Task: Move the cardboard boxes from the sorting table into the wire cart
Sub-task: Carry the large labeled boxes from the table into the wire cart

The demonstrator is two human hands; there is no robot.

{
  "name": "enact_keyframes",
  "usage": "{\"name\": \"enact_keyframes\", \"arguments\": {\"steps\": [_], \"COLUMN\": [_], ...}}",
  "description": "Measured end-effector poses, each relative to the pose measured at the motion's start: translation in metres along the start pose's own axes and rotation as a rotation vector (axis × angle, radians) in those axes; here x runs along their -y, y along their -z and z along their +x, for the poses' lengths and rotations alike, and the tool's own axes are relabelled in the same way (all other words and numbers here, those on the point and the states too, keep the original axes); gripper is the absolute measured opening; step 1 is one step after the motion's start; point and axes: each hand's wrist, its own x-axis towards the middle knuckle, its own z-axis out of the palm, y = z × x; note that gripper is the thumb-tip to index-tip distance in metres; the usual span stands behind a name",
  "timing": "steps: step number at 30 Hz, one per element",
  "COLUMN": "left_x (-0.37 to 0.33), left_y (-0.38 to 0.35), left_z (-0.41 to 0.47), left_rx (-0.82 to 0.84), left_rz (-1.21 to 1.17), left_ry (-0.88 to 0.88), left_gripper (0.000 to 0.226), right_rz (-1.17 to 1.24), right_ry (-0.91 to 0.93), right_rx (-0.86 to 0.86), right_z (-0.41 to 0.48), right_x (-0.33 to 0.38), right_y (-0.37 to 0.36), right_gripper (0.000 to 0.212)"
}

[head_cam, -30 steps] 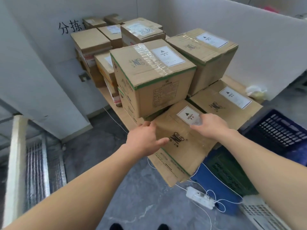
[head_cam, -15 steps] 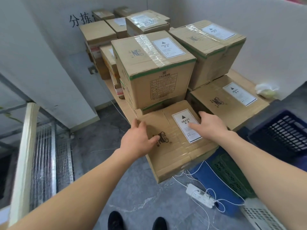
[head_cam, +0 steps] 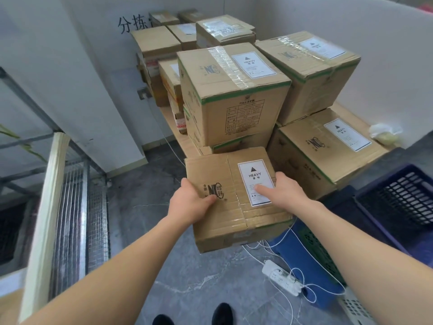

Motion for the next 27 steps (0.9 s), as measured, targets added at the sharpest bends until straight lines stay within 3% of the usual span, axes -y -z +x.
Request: {"name": "enact_keyframes", "arguments": {"steps": [14,16,24,27], "left_x": [0.124,0.147,0.232,0.257], "left_y": [0.092,0.116,0.219,0.251], "left_z": [-0.011,-0.013,-0.019,-0.019], "left_rx": [-0.092,-0.125,-0.282,-0.342], "left_rz": [-0.062,-0.084,-0.226,-0.238], "left_ry": [0.142,0.157,0.227,0.262], "left_gripper": [0.066,0.067,0.071,0.07], "right_rz": [-0.071,-0.055,-0.081,-0.082], "right_ry": [0.057,0.103,0.307,0.41], "right_rx": [0.09,0.103,0.153,0.191], "right_z": [-0.039,-0.045,-0.055,-0.055], "right_x": [0.118,0.146,0.28,0.324], "right_y": [-0.094,-0.11,-0.161,-0.178], "right_gripper": [0.062,0.052,0.066,0.061]}}
